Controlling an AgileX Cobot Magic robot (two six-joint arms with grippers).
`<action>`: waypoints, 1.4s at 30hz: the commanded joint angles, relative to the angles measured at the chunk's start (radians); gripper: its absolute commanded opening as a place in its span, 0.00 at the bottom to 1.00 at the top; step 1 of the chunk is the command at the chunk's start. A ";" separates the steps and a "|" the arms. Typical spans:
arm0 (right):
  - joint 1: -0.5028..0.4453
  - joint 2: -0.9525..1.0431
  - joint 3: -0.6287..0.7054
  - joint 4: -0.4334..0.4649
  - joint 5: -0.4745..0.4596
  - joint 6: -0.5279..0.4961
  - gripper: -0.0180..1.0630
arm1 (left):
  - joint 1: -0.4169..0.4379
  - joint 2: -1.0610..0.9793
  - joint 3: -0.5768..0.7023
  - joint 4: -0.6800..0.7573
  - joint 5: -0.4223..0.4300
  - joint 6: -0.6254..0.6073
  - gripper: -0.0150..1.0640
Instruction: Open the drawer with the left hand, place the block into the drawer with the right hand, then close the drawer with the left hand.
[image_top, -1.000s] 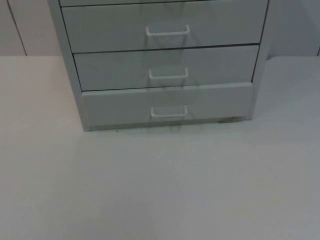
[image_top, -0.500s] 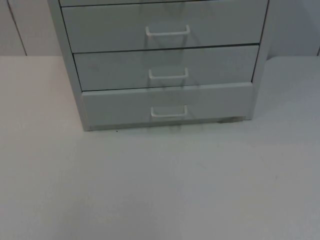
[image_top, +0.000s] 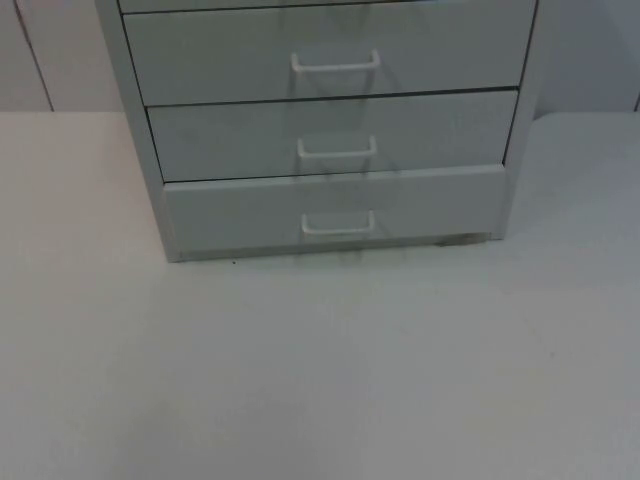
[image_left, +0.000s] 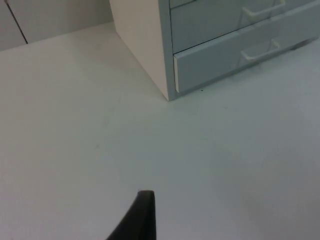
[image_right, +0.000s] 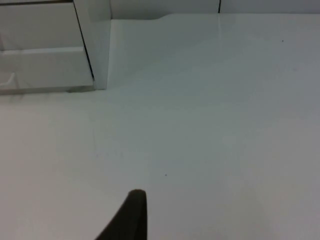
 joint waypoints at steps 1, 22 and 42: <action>-0.003 -0.005 0.003 -0.005 -0.003 0.000 0.99 | 0.003 -0.005 0.005 -0.011 -0.011 0.001 0.99; -0.003 -0.005 0.003 -0.001 -0.003 0.000 0.99 | 0.003 -0.005 0.005 -0.009 -0.011 0.000 0.99; -0.005 -0.005 0.003 0.003 -0.003 0.000 0.99 | 0.003 -0.005 0.005 -0.003 -0.011 0.000 0.99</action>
